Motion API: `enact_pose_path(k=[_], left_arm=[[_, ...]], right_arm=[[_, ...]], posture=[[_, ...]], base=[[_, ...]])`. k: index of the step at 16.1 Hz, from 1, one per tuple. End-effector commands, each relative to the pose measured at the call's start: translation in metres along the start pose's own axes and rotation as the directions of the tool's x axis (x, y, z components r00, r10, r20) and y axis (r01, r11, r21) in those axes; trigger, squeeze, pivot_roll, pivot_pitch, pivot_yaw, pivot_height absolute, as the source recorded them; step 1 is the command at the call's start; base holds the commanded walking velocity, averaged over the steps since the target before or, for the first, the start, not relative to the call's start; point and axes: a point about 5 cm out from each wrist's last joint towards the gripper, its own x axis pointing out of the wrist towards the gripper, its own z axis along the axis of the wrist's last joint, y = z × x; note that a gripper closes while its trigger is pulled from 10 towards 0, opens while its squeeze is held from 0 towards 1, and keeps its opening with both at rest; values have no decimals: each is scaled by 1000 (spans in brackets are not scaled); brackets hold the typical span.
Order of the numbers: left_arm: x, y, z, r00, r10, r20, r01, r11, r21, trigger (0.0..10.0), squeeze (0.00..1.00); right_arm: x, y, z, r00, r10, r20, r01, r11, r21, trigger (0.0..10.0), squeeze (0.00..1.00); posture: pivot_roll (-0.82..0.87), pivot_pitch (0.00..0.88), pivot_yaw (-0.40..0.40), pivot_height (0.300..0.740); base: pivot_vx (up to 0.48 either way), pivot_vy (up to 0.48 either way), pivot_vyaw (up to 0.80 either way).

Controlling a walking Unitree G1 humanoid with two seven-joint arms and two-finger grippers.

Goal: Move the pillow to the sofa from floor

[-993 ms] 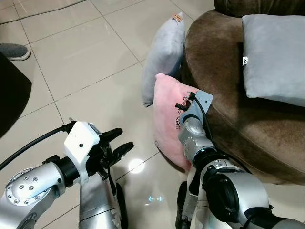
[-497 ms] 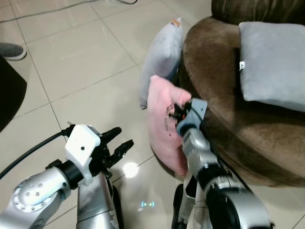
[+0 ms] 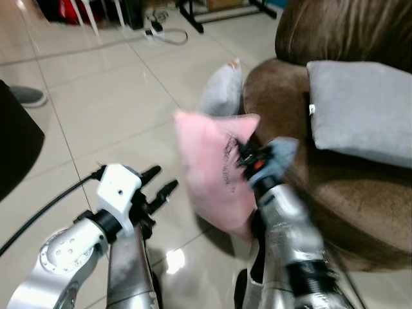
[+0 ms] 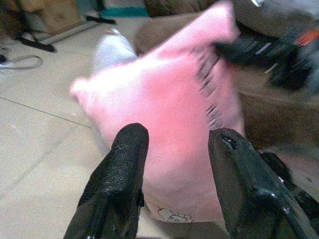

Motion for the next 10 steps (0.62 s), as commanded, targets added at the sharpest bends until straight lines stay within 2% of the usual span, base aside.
enact_pose_path(k=[1,4,6,8,9,10], left_arm=[[-2,3,1,999,36,5,-36,999,3,10000,0],[4,11,4,995,94,41,-95,995,17,10000,0],[14,15,11,990,113,80,-115,993,27,10000,0],[21,22,16,985,136,106,-141,989,42,10000,0],[22,26,16,984,143,104,-149,987,54,10000,0],[23,31,16,978,181,108,-186,982,40,10000,0]], right_arm=[[-4,24,26,992,76,98,-82,995,64,10000,0],[-7,29,72,981,51,189,-64,996,67,10000,0],[-5,30,97,969,30,243,-44,998,52,10000,0],[-2,34,122,957,-2,292,-29,994,103,10000,0],[-1,37,128,955,-17,295,-9,996,88,10000,0],[-2,38,128,956,-30,291,26,999,20,10000,0]], posture=[[3,0,-24,436],[-7,0,-4,450],[-5,0,-2,470],[-5,0,-5,490],[-4,0,3,500],[-8,0,9,515]], base=[[0,0,0],[0,0,0],[0,0,0],[0,0,0],[0,0,0],[0,0,0]])
